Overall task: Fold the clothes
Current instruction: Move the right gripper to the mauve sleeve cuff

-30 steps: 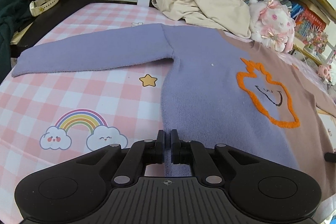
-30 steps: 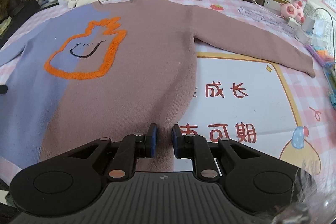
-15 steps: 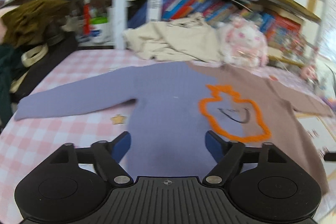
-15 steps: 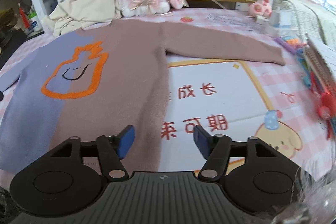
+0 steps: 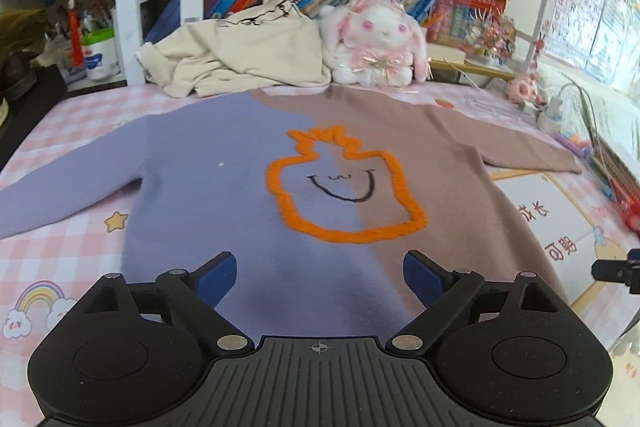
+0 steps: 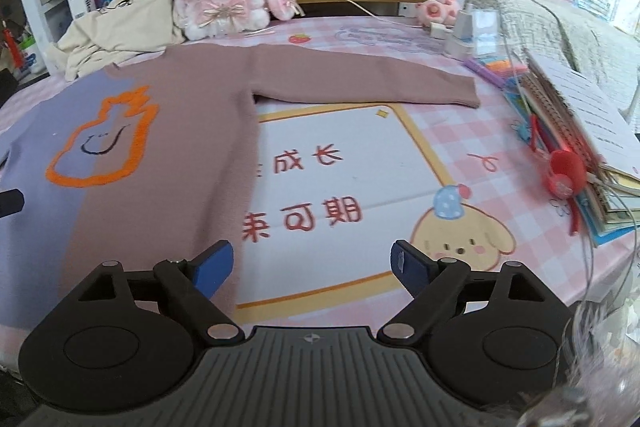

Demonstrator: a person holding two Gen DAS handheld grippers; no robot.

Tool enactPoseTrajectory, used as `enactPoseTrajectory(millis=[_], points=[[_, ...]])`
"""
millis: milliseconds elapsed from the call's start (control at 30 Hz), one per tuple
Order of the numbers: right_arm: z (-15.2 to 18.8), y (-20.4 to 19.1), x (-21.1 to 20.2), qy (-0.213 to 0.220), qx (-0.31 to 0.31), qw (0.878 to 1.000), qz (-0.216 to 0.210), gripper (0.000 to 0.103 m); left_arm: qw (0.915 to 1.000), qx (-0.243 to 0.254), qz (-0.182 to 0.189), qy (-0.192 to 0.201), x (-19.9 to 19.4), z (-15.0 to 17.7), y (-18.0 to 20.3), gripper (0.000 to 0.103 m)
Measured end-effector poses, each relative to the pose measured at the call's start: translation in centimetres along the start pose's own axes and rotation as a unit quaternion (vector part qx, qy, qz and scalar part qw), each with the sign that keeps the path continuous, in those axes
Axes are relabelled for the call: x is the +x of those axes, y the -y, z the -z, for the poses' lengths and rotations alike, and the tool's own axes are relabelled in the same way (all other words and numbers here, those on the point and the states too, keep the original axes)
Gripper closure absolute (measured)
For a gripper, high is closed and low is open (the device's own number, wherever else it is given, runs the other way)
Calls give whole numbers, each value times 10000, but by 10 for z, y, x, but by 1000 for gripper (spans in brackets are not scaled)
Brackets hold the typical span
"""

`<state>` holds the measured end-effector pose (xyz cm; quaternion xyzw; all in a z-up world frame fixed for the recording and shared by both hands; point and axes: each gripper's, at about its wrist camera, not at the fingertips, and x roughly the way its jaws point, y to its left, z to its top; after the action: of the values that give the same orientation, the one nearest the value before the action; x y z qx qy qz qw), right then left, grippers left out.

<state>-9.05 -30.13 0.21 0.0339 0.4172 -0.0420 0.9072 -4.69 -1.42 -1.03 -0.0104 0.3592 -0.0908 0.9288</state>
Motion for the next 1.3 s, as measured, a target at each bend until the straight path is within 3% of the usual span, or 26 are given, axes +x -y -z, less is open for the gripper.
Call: enactPoseTrajectory(millis=[233, 533, 733, 900, 1000, 1133, 1300], points=[[-6, 37, 8, -12, 194, 9998, 7, 17, 9999, -44, -135, -65, 12, -7, 29, 10], [-52, 98, 48, 52, 260, 9991, -321, 17, 9957, -240, -897, 26, 11, -13, 70, 10], [-92, 134, 91, -40, 76, 9991, -420, 17, 9857, -657, -1550, -115, 8, -3, 86, 10], [-122, 154, 122, -393, 404, 9957, -739, 17, 9735, -1066, -2024, -82, 1, 8, 97, 10], [-136, 159, 133, -431, 448, 9947, -824, 17, 9671, -1325, -2167, -176, 4, 12, 98, 10], [-144, 163, 145, -413, 229, 9970, -608, 19, 9624, -1512, -2248, -216, 7, 14, 101, 10], [-146, 167, 157, -479, 222, 9966, -637, 19, 9584, -1604, -2349, -235, 10, 12, 105, 10]])
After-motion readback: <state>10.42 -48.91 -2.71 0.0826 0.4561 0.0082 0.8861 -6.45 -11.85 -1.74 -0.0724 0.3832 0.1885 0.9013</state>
